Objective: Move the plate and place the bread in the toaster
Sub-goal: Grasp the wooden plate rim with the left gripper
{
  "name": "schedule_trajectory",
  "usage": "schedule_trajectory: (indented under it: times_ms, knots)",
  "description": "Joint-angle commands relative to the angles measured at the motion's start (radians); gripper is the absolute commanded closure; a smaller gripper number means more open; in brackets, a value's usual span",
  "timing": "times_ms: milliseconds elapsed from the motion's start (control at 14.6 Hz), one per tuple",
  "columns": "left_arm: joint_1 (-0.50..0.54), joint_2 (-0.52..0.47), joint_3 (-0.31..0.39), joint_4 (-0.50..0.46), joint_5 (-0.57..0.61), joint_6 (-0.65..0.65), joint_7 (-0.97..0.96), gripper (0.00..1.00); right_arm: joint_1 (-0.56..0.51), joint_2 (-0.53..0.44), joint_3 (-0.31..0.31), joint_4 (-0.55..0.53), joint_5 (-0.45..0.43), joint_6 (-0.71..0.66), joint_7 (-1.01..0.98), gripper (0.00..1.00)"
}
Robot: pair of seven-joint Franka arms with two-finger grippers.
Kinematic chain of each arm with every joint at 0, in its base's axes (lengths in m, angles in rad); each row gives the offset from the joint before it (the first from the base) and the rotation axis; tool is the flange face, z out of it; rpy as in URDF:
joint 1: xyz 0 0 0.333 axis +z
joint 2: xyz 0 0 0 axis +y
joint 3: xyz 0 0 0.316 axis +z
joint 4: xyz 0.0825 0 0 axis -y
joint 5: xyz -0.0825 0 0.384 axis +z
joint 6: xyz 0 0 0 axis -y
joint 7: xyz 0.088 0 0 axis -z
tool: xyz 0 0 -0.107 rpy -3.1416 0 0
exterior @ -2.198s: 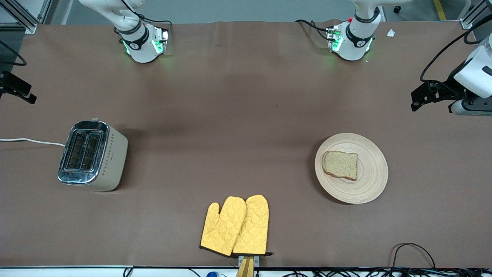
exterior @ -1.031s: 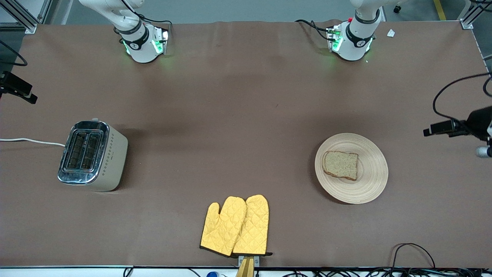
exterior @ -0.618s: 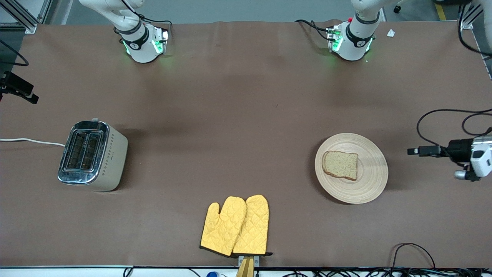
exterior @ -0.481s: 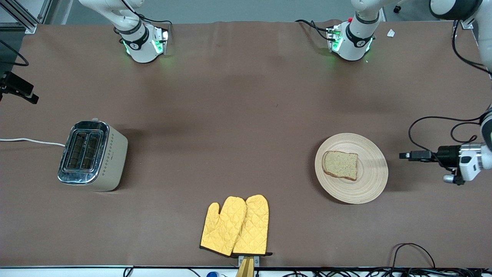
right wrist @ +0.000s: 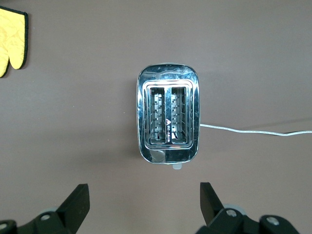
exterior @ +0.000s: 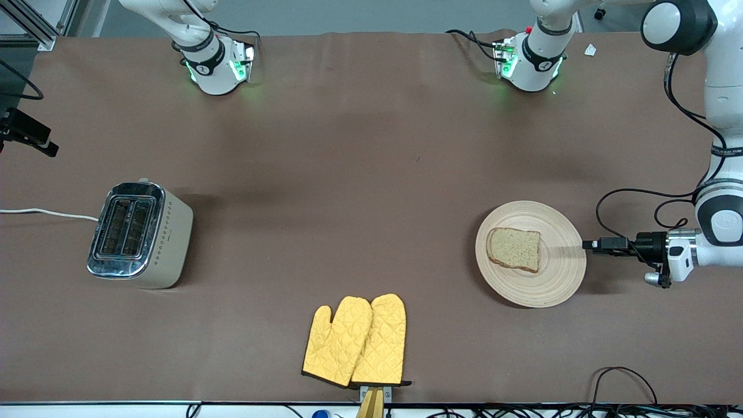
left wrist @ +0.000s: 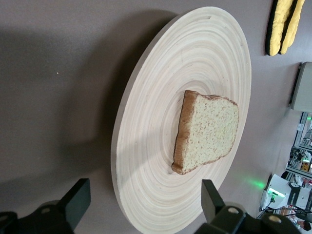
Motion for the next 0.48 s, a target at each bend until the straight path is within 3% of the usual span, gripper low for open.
schedule_trajectory:
  times_ms: [0, 275, 412]
  knots:
    - [0.001, 0.031, -0.002, 0.019, -0.026, 0.008, 0.020, 0.00, 0.002, 0.000, 0.003, 0.003, -0.011, -0.007, 0.014, 0.00]
    - [-0.005, 0.063, -0.016, 0.018, -0.040, 0.053, 0.060, 0.07, -0.001, 0.000, 0.003, 0.003, -0.011, -0.008, 0.014, 0.00]
    - [-0.016, 0.065, -0.016, 0.016, -0.039, 0.053, 0.065, 0.21, -0.001, 0.000, 0.003, 0.003, -0.009, -0.008, 0.014, 0.00]
